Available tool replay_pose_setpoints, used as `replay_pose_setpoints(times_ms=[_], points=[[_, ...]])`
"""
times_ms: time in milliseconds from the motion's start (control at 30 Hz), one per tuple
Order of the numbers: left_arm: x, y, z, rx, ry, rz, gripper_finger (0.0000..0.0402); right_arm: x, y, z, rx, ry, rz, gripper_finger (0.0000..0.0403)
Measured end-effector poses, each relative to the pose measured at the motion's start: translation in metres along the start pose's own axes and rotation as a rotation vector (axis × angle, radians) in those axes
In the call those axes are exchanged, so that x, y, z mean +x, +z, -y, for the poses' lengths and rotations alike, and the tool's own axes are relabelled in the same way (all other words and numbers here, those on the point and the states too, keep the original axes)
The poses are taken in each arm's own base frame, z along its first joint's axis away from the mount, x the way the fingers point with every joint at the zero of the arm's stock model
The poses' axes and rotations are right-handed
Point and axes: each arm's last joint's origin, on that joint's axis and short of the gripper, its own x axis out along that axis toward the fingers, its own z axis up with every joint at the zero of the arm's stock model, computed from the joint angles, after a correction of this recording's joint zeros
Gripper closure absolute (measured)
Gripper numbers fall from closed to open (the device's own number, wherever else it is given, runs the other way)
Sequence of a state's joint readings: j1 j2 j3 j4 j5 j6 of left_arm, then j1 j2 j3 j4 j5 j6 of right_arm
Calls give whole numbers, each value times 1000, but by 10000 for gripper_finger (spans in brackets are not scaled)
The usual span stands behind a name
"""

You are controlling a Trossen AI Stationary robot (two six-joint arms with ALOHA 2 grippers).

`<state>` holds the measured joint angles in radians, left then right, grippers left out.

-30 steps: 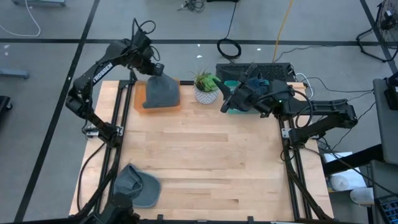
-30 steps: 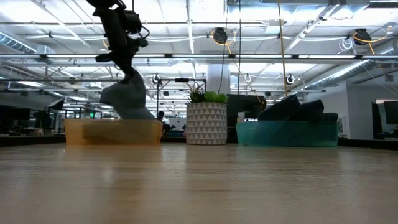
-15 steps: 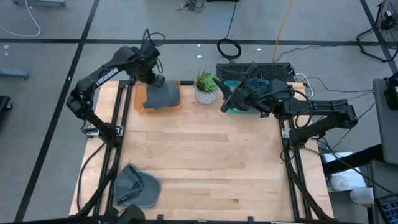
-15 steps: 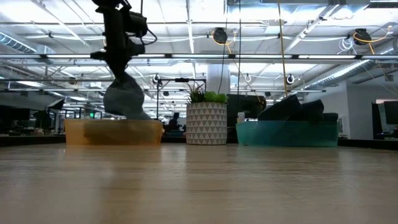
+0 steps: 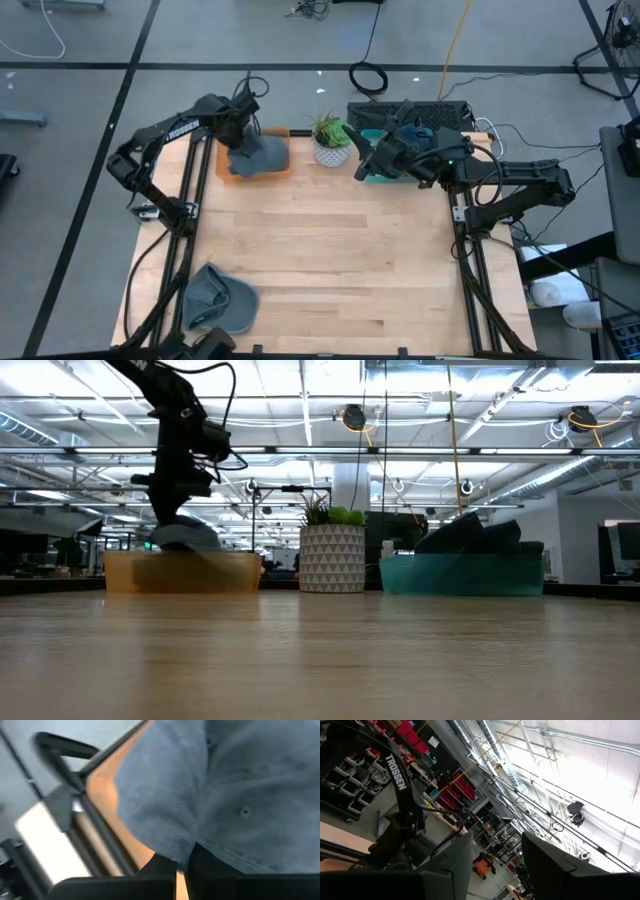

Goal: Pick & Place hat
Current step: Put the top gray cap into the orange bin

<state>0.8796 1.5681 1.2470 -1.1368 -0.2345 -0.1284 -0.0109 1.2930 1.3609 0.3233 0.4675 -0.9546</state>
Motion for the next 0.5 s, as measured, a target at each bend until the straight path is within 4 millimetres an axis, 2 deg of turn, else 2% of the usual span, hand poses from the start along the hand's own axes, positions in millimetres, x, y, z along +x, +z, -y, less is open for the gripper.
replay_pose_setpoints(times_ms=[167,300,400,500], points=[[1,3,-14,-5,137,23,396,0,0,0,0,0,0,246],[2,2,-14,21,4,-3,390,0,0,0,0,0,0,246],[1,2,-9,-7,-124,-11,353,0,0,0,1,0,0,245],[-2,1,-6,-27,-142,5,302,0,0,0,11,0,0,245]])
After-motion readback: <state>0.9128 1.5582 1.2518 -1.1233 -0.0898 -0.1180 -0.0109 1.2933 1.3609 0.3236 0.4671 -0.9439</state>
